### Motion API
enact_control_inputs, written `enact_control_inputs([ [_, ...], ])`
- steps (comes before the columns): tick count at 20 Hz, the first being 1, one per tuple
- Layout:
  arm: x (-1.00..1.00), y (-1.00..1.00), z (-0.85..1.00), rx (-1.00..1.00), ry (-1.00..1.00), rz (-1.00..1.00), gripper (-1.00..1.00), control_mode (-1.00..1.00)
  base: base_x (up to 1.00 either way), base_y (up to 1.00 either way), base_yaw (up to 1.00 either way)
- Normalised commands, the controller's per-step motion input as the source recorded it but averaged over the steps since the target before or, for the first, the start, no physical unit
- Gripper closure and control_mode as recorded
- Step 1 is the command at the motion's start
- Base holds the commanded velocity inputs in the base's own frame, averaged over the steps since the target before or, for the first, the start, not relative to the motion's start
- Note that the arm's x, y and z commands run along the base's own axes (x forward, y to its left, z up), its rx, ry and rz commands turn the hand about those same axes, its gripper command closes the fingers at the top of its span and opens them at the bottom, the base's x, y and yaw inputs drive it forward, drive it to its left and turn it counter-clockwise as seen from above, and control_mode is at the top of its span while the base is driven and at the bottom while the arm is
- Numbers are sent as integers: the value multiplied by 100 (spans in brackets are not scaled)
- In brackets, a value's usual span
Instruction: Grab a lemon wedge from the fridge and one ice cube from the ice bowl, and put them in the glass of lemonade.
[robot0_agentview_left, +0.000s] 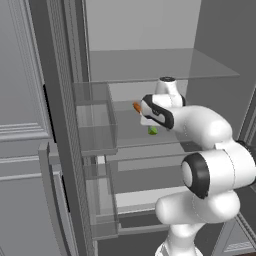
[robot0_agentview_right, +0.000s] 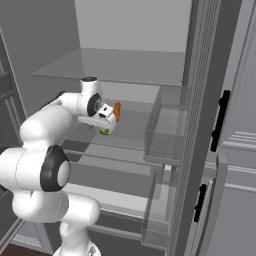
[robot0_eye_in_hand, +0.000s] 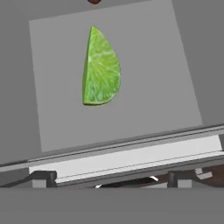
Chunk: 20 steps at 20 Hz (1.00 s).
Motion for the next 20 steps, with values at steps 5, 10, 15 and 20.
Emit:
enact_control_inputs([
  [5,34,0,-30,2,-12,1,-100,-100,0,0,0],
  [10,41,0,-33,0,-11,1,-100,-100,0,0,0],
  [15,19,0,-9,0,-13,0,-100,-100,0,0,0],
  [20,27,0,21,-1,0,0,-100,-100,0,0,0],
])
